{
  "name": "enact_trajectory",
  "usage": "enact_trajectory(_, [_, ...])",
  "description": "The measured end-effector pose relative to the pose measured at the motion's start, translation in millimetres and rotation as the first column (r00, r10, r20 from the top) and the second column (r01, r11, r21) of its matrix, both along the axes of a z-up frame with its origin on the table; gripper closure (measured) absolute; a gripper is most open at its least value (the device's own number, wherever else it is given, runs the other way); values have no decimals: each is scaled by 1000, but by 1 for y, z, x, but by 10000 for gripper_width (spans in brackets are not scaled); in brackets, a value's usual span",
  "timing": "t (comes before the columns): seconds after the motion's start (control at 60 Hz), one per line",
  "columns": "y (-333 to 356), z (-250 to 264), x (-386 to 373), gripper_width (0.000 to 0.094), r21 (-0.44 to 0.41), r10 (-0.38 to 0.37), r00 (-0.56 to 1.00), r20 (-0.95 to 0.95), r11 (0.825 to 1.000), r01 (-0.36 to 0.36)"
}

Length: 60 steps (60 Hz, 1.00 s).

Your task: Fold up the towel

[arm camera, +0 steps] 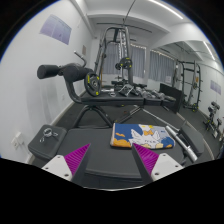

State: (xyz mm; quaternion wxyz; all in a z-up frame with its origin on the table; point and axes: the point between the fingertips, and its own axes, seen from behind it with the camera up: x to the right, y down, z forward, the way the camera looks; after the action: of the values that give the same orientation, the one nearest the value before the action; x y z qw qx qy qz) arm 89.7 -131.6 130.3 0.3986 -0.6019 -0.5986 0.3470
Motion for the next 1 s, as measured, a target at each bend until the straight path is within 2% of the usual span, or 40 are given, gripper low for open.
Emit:
enact_trajectory(0.117, [-9, -30, -79, 80, 25, -12, 1000, 5, 1000, 12])
enact_trajectory(0.133, [1, -31, -67, 81, 27, -9, 1000, 8, 1000, 9])
enact_trajectory(0.433, [20, -119, -197, 84, 101, -50, 994, 97, 994, 40])
enact_trajectory(0.567, [29, -150, -221, 95, 68, -67, 986, 151, 996, 57])
enact_trajectory(0.633, [25, -153, -227, 180, 25, -56, 986, 158, 998, 53])
enact_trajectory(0.7, [19, -155, -227, 337, 12, -16, 985, 172, 1000, 14])
enact_trajectory(0.717, [18, -156, -227, 412, 16, -4, 984, 177, 1000, 1])
enact_trajectory(0.75, [17, -156, -227, 664, 35, 16, 983, 182, 999, -22])
enact_trajectory(0.783, [24, -153, -228, 897, 70, -3, 985, 173, 997, -9])
enact_trajectory(0.867, [17, -155, -225, 912, 59, 21, 981, 195, 998, -33])
enact_trajectory(0.95, [-8, -148, -217, 916, -41, 81, 972, 219, 996, -73])
enact_trajectory(1.0, [-10, -130, -215, 915, -56, 88, 977, 193, 995, -78])
